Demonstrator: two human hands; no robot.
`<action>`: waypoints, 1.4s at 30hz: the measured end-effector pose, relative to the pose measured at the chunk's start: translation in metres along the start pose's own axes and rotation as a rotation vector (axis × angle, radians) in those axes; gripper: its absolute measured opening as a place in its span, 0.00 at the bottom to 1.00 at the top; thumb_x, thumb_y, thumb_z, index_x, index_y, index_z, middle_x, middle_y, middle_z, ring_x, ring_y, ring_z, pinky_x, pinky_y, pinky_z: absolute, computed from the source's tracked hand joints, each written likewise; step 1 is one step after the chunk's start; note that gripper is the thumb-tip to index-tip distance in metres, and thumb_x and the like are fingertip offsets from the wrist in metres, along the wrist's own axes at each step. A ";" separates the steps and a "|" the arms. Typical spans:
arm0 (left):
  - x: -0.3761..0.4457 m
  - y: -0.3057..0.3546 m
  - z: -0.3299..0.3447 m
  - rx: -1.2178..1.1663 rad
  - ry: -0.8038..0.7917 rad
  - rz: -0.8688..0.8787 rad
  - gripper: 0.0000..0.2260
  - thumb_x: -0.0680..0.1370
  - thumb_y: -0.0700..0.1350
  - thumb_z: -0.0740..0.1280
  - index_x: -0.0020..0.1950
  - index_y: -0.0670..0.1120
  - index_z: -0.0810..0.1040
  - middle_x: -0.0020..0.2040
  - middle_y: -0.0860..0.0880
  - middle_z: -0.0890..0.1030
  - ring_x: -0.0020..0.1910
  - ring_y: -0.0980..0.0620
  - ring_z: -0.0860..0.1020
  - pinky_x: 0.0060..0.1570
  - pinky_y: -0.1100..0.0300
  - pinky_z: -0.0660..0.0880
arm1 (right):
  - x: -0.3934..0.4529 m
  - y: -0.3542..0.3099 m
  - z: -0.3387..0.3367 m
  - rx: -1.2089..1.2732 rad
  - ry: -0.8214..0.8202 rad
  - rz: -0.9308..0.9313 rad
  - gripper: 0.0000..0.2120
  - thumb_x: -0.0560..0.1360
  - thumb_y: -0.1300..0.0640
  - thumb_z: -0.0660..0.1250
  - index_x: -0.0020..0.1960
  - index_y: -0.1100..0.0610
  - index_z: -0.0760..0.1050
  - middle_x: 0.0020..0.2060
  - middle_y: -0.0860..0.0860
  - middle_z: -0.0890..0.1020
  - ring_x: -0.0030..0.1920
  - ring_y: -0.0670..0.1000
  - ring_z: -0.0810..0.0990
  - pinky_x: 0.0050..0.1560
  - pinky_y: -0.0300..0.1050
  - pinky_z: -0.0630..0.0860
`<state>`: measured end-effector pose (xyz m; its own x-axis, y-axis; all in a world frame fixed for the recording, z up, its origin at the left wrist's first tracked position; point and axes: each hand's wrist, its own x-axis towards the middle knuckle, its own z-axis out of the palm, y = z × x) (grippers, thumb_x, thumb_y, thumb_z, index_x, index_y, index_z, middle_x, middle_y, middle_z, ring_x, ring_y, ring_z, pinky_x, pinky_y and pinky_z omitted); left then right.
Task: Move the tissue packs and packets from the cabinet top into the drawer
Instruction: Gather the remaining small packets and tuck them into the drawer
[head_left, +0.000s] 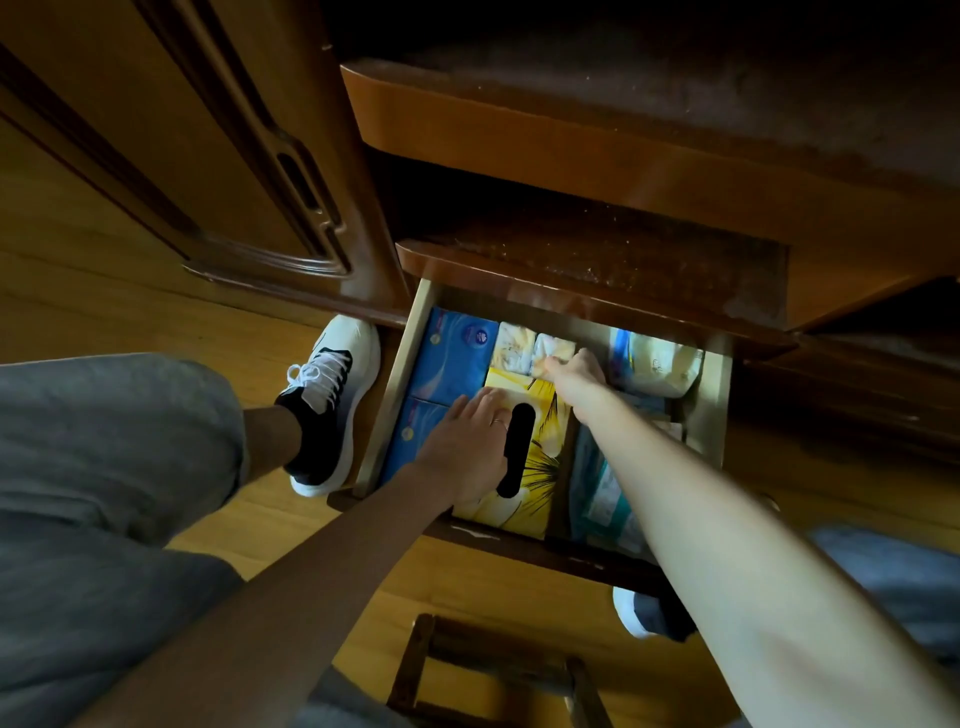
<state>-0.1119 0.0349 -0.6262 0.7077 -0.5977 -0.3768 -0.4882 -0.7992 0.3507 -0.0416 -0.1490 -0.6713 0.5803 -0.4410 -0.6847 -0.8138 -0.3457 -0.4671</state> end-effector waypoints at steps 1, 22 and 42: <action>0.000 0.000 -0.001 -0.006 -0.010 0.000 0.26 0.82 0.48 0.62 0.78 0.41 0.64 0.80 0.45 0.58 0.82 0.47 0.51 0.80 0.46 0.53 | 0.000 -0.003 0.000 -0.008 0.000 0.004 0.21 0.82 0.50 0.64 0.70 0.61 0.67 0.69 0.60 0.74 0.66 0.60 0.75 0.51 0.46 0.69; -0.026 0.004 -0.010 0.038 0.057 -0.057 0.30 0.82 0.54 0.64 0.81 0.48 0.60 0.82 0.45 0.55 0.79 0.43 0.59 0.76 0.47 0.59 | -0.085 0.098 -0.102 -0.558 0.130 -0.606 0.16 0.82 0.45 0.61 0.67 0.49 0.74 0.64 0.49 0.78 0.61 0.50 0.78 0.56 0.48 0.76; -0.097 -0.005 -0.005 0.337 -0.100 0.116 0.13 0.79 0.49 0.69 0.64 0.53 0.79 0.57 0.54 0.79 0.61 0.51 0.77 0.53 0.52 0.77 | -0.156 0.174 -0.081 -1.151 -0.053 -0.942 0.18 0.80 0.42 0.63 0.67 0.48 0.76 0.64 0.49 0.81 0.65 0.54 0.79 0.53 0.49 0.77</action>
<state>-0.1756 0.0974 -0.5868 0.5925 -0.6753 -0.4392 -0.7147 -0.6922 0.1001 -0.2709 -0.2076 -0.6008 0.8443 0.3326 -0.4201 0.3358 -0.9394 -0.0689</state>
